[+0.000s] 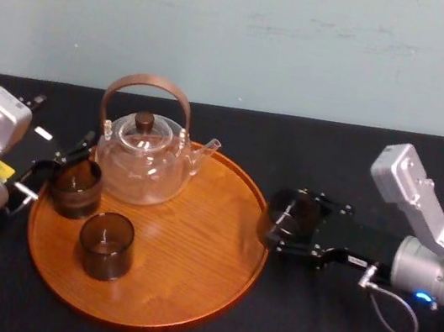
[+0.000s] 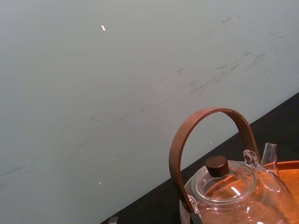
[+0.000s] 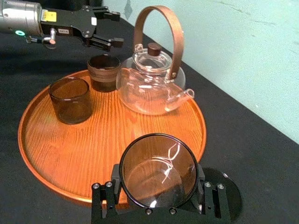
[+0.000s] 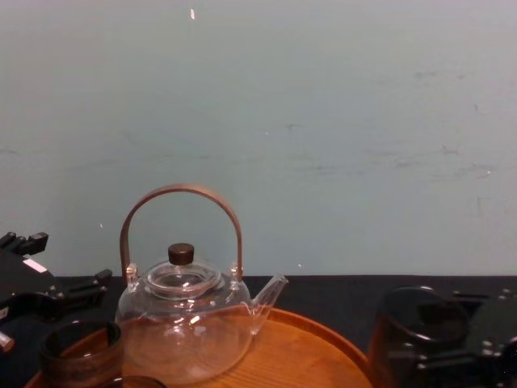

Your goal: Pick up the glass from the table and place it on the tray.

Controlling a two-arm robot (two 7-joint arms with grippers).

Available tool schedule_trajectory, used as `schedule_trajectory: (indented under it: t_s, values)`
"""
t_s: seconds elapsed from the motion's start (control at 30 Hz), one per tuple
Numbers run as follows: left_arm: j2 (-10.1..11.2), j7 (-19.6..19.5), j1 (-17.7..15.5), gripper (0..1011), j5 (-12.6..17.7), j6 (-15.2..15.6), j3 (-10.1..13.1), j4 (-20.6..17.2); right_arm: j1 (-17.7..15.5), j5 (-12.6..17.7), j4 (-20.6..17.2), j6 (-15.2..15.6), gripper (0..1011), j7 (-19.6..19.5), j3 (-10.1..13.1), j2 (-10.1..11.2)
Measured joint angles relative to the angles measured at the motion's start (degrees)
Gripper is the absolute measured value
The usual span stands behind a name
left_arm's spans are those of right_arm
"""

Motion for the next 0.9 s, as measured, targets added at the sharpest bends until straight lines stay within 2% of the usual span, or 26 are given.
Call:
schedule_trajectory:
  t_s: [0.5, 0.9]
  values:
    - [0.0, 0.0, 0.0, 1001, 0.0, 0.0, 0.0, 0.0, 4.4, -0.7, 3.5, -1.1, 904, 1.3, -4.6, -5.3]
    - [0.0, 0.0, 0.0, 1002, 0.0, 0.0, 0.0, 0.0, 5.8, -0.7, 4.9, -2.1, 904, 2.5, -7.2, -7.2]
